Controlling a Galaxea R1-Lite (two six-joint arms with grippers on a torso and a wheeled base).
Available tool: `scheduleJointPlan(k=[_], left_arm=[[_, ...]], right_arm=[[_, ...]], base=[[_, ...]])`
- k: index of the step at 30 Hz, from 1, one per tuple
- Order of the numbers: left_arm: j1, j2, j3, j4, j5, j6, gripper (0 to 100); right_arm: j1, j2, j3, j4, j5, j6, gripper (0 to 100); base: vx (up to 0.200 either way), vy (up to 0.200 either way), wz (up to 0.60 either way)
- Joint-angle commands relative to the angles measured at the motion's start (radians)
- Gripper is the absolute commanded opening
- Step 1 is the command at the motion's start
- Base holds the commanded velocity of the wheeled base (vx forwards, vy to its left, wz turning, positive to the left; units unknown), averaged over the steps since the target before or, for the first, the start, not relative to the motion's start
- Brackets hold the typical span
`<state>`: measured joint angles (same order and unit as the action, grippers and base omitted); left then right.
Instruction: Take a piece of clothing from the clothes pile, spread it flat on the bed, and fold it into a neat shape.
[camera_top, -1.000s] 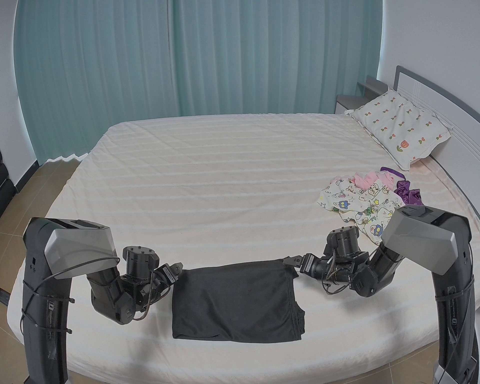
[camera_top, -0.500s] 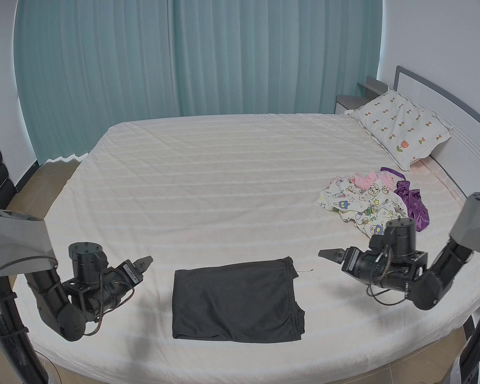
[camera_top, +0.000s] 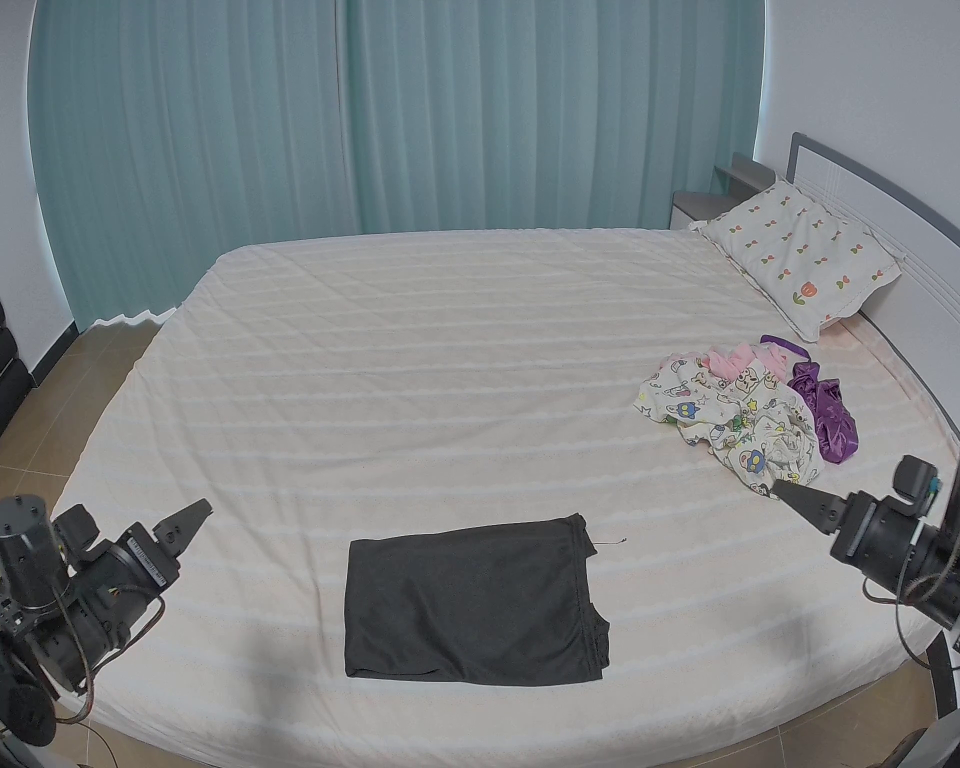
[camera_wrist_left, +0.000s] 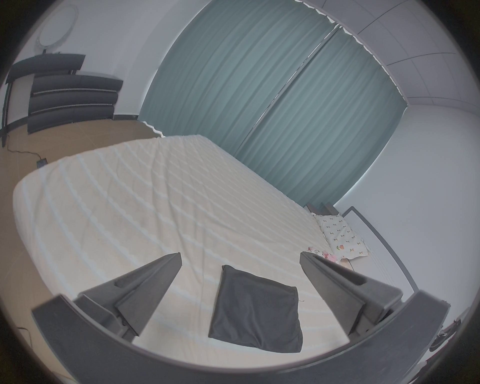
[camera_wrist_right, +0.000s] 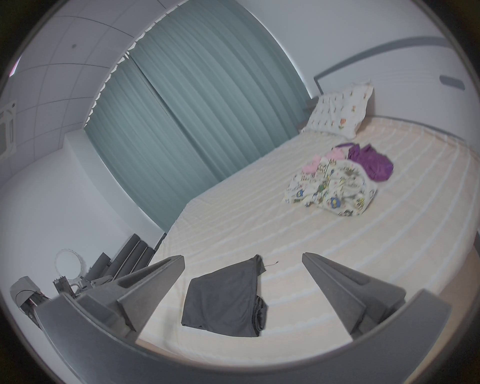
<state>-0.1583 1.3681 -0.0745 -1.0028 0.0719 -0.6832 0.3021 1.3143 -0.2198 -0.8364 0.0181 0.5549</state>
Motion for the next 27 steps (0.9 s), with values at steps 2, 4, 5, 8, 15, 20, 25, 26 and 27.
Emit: scheduleJointPlan(k=[2,4,5,8,15,20,25,26,27], left_arm=[[0.022,-0.664,-0.016,0.472,0.109,0.077,100],[0.022,-0.739,-0.019,0.538,0.137,0.119,100],[0.022,-0.745,-0.019,0.543,0.14,0.122,100],[0.022,-0.925,-0.018,0.658,0.167,0.234,100],[0.037,-1.147,-0.021,0.837,0.21,0.335,100],[0.062,-1.253,-0.019,0.961,0.215,0.363,100],[0.134,-1.299,-0.008,0.971,0.204,0.418,100],[0.144,-1.321,-0.004,0.972,0.197,0.442,100],[0.148,-1.337,0.002,0.972,0.189,0.462,100]], right_arm=[[-0.086,-0.664,0.099,0.335,-0.055,-0.142,100],[-0.101,-0.736,0.106,0.39,-0.056,-0.174,100],[-0.103,-0.742,0.108,0.393,-0.055,-0.176,100],[-0.135,-0.886,0.158,0.473,-0.041,-0.237,100],[-0.144,-1.075,0.22,0.606,-0.033,-0.263,100],[-0.163,-1.201,0.214,0.752,-0.018,-0.302,100],[-0.182,-1.215,0.217,0.78,-0.018,-0.337,100],[-0.182,-1.215,0.217,0.78,-0.02,-0.34,100],[-0.184,-1.215,0.217,0.78,-0.02,-0.343,100]], base=[[0.0,0.0,0.0],[0.0,0.0,0.0],[0.0,0.0,0.0],[0.0,0.0,0.0],[0.0,0.0,0.0],[0.0,0.0,0.0],[0.0,0.0,0.0],[0.0,0.0,0.0],[0.0,0.0,0.0]])
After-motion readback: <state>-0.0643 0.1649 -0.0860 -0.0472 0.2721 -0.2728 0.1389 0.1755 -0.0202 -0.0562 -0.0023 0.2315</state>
